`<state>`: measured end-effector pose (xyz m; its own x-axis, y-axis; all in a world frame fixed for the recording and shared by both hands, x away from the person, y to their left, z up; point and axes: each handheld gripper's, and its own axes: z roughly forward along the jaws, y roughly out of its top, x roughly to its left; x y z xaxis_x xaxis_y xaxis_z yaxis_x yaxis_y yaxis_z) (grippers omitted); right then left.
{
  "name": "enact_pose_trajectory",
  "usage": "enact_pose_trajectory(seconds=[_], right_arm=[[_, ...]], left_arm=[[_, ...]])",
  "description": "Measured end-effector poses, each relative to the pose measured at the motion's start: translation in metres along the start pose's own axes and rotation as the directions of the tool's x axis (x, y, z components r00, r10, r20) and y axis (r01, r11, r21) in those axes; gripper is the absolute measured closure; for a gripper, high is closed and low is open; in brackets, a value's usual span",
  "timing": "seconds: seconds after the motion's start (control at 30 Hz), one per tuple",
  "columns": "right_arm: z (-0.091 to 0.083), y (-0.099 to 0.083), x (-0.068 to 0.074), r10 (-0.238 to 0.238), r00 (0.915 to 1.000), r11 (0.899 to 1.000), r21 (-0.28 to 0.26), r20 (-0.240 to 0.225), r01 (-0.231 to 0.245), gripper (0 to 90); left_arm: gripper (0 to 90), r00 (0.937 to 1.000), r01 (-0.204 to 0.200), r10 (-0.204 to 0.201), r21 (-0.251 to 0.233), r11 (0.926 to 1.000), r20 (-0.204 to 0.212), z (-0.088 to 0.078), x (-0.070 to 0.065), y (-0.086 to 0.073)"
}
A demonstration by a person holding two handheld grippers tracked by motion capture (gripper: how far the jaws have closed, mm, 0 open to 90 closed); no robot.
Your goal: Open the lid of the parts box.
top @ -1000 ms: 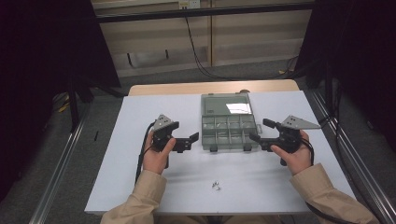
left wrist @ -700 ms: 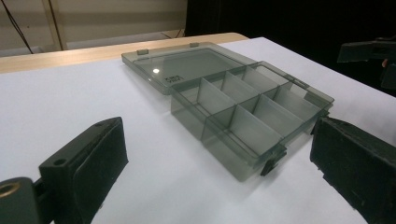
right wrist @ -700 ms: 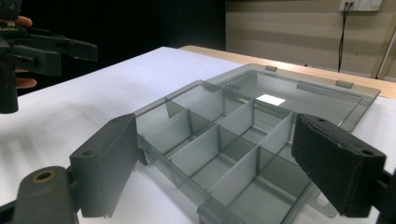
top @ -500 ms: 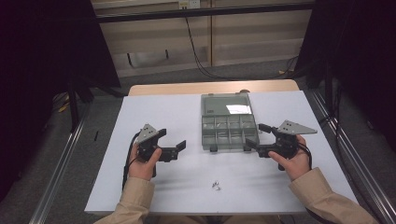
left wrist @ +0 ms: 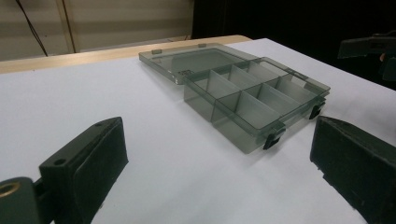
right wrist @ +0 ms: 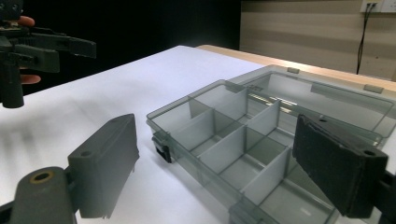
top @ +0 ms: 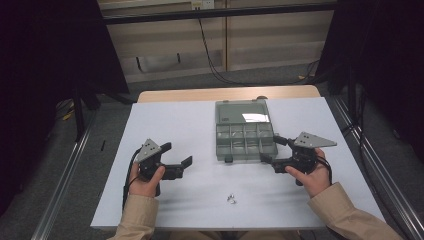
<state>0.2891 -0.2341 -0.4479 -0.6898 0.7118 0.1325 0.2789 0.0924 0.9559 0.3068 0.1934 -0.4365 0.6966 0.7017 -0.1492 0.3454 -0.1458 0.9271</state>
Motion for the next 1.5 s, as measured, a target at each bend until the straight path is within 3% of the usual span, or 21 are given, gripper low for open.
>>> enact_pose_trajectory(seconds=[0.83, 1.5], right_arm=[[0.010, -0.001, 0.014, -0.022, 0.9981, 1.000, 0.015, -0.057, 0.023, 14.3], [0.027, -0.007, 0.033, -0.052, 0.9890, 0.996, 0.063, -0.138, 0.061, 13.9]], left_arm=[[3.8, 0.9991, -0.043, 0.043, -0.013, 0.9990, -0.004, -0.034, 0.001, -0.017], [3.8, 0.9971, -0.072, 0.071, -0.007, 0.9974, -0.028, -0.041, 0.003, -0.021]])
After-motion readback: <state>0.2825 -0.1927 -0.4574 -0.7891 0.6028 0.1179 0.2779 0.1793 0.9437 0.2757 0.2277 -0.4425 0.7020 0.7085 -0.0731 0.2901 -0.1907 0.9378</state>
